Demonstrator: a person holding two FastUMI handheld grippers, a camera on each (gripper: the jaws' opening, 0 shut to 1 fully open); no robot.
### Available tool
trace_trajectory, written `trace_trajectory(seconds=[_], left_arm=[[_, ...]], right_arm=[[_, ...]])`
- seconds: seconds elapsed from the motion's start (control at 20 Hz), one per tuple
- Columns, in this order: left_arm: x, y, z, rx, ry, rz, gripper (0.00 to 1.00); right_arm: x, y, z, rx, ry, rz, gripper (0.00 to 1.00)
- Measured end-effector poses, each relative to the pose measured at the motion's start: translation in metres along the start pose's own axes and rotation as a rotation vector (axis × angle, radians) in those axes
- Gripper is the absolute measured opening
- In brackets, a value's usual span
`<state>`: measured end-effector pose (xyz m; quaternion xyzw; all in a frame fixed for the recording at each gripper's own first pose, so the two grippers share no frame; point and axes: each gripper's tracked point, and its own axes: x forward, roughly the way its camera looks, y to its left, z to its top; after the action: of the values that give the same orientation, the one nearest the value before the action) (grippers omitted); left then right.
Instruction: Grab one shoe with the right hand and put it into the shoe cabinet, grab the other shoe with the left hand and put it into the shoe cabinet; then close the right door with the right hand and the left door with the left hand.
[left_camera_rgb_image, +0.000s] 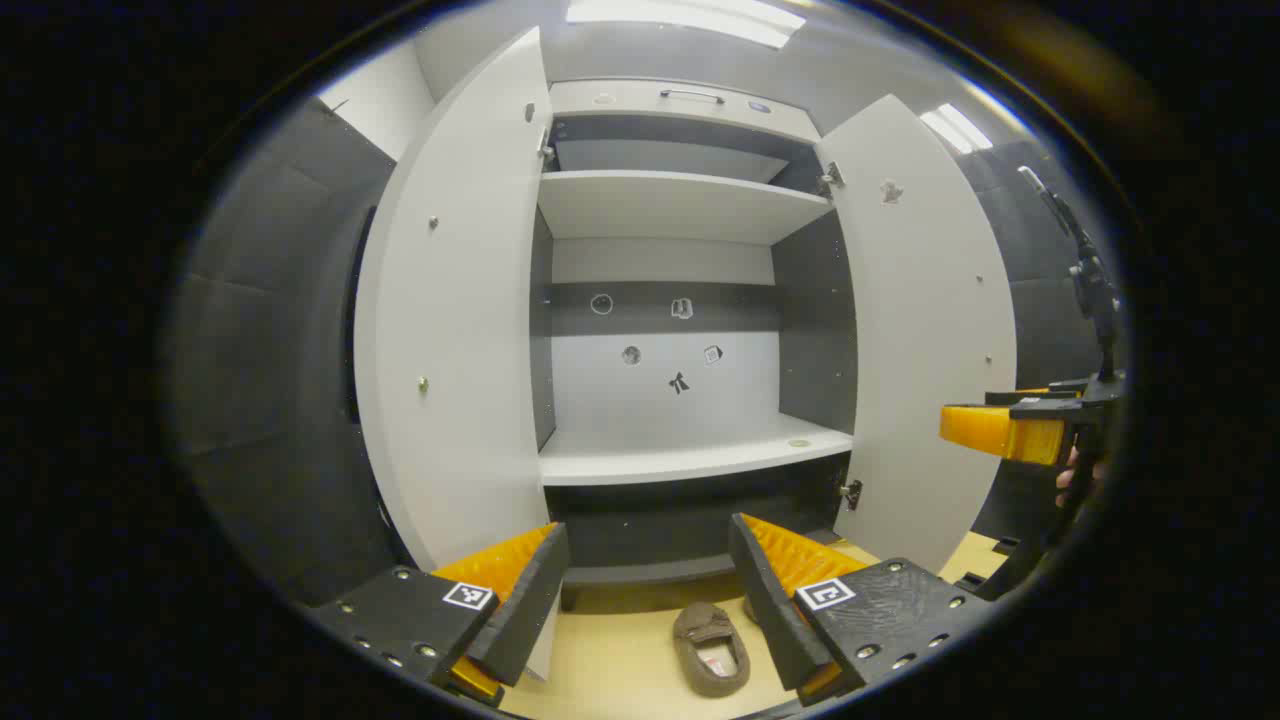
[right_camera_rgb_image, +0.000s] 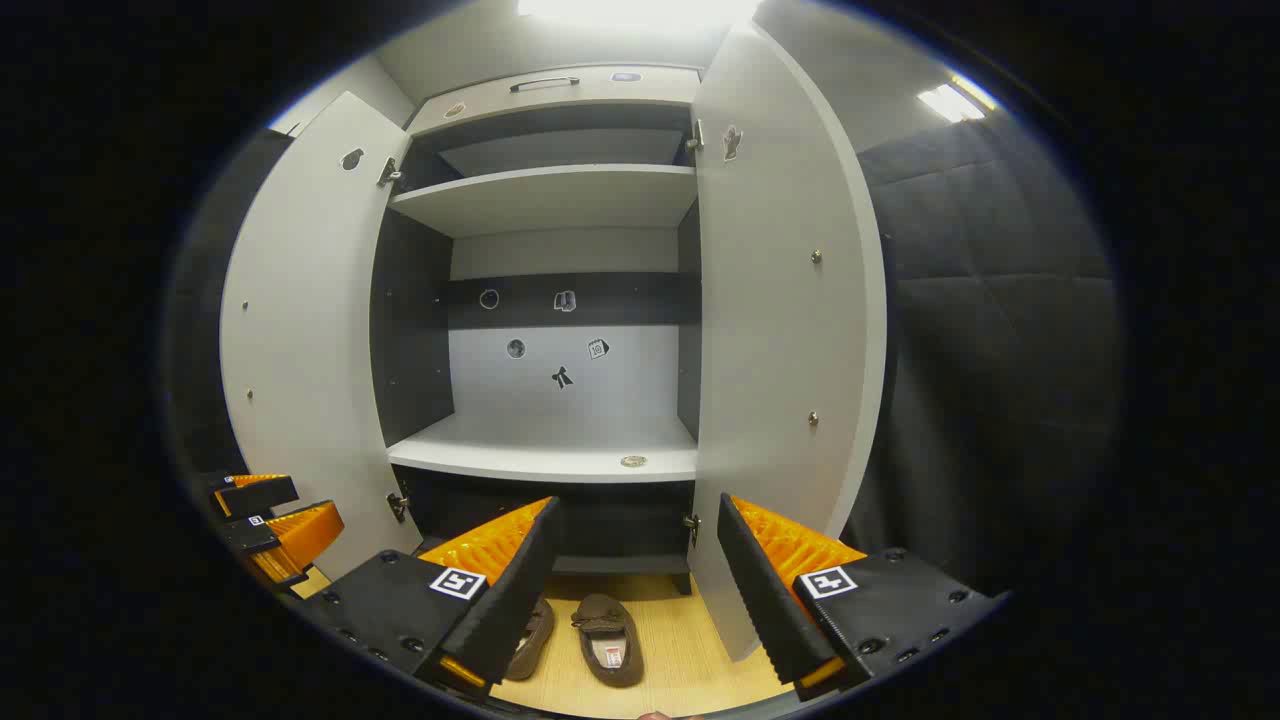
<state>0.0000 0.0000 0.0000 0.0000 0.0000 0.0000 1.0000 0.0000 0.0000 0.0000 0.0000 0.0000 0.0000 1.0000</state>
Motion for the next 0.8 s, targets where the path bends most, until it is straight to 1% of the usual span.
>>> trace_trajectory(seconds=[0.05,0.15,0.2,0.25,0.3,0.35,0.4,0.45,0.55,0.65,0.7,0.75,0.8], left_arm=[[-0.001,0.001,-0.002,-0.001,0.001,-0.003,0.93],[-0.003,0.005,-0.002,-0.001,0.004,-0.008,0.93],[-0.004,0.007,-0.002,0.002,0.007,-0.008,0.93],[-0.005,0.010,-0.002,0.004,0.007,-0.005,0.98],[-0.006,0.013,-0.002,0.006,0.007,0.001,0.98],[-0.009,0.018,0.000,0.005,0.003,0.012,0.93],[-0.012,0.020,0.002,0.003,-0.004,0.018,0.98],[-0.014,0.021,0.002,0.003,-0.007,0.017,0.98],[-0.017,0.022,0.002,0.001,-0.010,0.015,0.93],[-0.020,0.021,0.000,-0.008,-0.011,0.014,0.93],[-0.022,0.022,0.000,-0.013,-0.009,0.014,0.93],[-0.022,0.023,0.001,-0.015,-0.010,0.013,0.93],[-0.024,0.023,0.001,-0.013,-0.012,0.012,0.93]], right_arm=[[0.000,0.001,-0.002,-0.002,0.003,0.000,0.96],[-0.002,0.004,-0.003,-0.009,0.007,0.001,0.98],[-0.003,0.007,-0.003,-0.010,0.008,0.005,0.96],[-0.003,0.009,-0.004,-0.011,0.008,0.009,0.96],[-0.003,0.012,-0.005,-0.013,0.012,0.012,0.96],[-0.003,0.013,-0.007,-0.014,0.019,0.014,0.98],[-0.002,0.016,-0.008,-0.012,0.030,0.016,0.98],[-0.002,0.019,-0.011,-0.005,0.043,0.025,0.98],[-0.002,0.025,-0.008,0.012,0.039,0.043,0.96],[-0.001,0.025,-0.008,0.021,0.045,0.042,0.98],[0.000,0.026,-0.008,0.025,0.050,0.044,0.96],[0.001,0.025,-0.007,0.030,0.050,0.041,0.98],[0.002,0.023,-0.007,0.034,0.053,0.034,0.98]])
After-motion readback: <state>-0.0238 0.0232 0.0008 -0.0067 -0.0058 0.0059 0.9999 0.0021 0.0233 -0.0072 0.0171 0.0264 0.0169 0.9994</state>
